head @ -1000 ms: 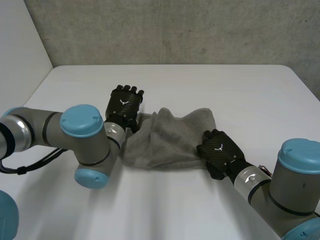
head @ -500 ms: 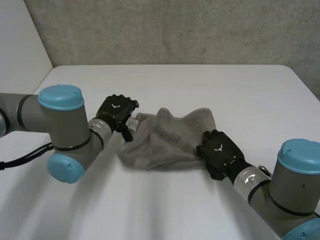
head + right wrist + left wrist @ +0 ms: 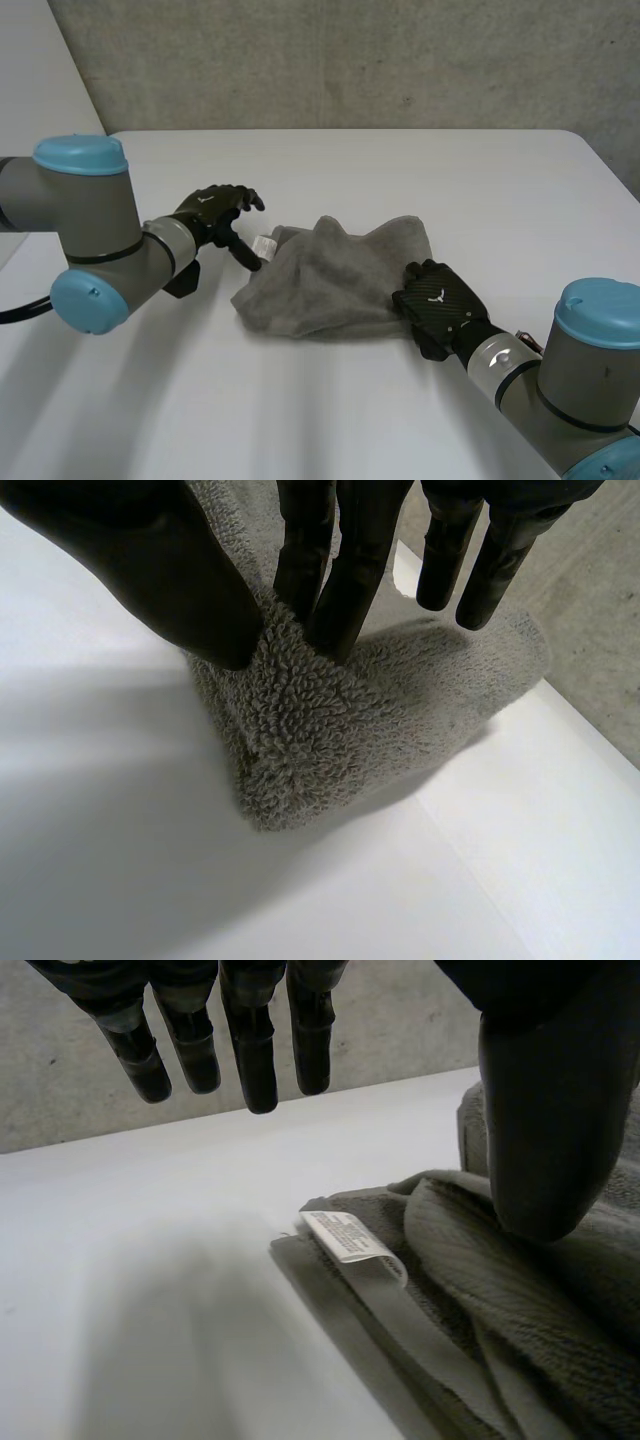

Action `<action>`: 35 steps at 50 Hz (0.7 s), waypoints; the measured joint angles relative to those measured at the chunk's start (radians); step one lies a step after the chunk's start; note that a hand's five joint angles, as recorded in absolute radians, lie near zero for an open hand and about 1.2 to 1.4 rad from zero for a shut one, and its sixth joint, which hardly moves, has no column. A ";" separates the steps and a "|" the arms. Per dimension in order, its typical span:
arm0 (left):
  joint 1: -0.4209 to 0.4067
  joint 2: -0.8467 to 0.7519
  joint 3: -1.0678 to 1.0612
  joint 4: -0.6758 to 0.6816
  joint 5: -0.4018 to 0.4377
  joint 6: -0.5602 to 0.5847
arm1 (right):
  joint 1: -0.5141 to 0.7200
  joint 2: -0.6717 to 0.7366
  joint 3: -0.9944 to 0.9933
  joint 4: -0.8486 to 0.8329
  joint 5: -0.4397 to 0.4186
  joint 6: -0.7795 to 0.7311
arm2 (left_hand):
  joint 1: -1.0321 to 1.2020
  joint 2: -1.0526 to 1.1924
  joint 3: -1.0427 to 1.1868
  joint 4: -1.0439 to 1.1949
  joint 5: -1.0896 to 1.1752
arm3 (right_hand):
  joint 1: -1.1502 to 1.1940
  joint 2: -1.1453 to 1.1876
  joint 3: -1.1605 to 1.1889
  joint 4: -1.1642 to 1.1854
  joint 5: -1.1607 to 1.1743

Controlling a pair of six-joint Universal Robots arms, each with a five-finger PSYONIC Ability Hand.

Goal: Fold the towel.

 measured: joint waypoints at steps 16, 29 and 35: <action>0.010 -0.015 0.006 -0.088 0.088 -0.038 | 0.000 0.000 0.001 0.000 0.000 0.000 | 0.082 0.092 0.000 0.000 0.086 | 0.000 0.000 0.000 0.000 0.000; 0.011 -0.012 0.027 -0.141 0.109 -0.081 | 0.000 0.002 0.001 0.000 0.000 0.000 | 0.119 0.121 0.000 0.000 0.112 | 0.000 0.000 0.000 0.000 0.000; 0.017 0.000 0.032 -0.166 0.118 -0.083 | 0.000 0.002 0.002 0.000 0.000 -0.001 | 0.123 0.126 0.000 0.000 0.117 | 0.000 0.000 0.000 0.000 0.000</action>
